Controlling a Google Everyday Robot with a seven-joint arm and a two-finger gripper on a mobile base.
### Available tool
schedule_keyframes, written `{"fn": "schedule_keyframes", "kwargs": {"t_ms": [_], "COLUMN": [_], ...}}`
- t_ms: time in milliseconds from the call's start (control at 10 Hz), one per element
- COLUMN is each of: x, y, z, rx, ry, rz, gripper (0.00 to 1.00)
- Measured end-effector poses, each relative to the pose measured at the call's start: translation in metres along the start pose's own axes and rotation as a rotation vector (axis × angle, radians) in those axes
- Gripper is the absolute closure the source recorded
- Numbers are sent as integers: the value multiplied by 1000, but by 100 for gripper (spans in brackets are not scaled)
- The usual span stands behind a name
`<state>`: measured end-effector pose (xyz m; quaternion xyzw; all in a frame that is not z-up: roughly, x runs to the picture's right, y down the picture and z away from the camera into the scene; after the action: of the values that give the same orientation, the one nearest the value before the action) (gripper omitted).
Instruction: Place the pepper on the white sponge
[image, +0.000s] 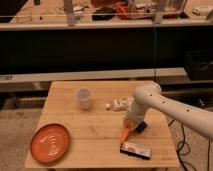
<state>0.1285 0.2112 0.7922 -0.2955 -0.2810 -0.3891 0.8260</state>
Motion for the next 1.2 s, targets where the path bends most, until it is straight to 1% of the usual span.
{"fn": "schedule_keyframes", "kwargs": {"t_ms": [100, 200, 300, 400, 600, 700, 800, 900, 1000, 1100, 1200], "x": [1, 3, 4, 5, 7, 8, 11, 13, 15, 17, 19], "y": [0, 0, 1, 1, 0, 1, 1, 2, 2, 2, 3], "z": [0, 0, -1, -1, -2, -3, -4, -5, -6, -6, -7], "rx": [0, 1, 2, 2, 2, 3, 3, 3, 5, 6, 6], "ry": [0, 0, 0, 0, 0, 1, 2, 4, 7, 7, 6], "rz": [1, 4, 8, 9, 13, 14, 16, 19, 22, 24, 27], "gripper": [95, 92, 82, 78, 65, 61, 54, 51, 54, 61, 70]}}
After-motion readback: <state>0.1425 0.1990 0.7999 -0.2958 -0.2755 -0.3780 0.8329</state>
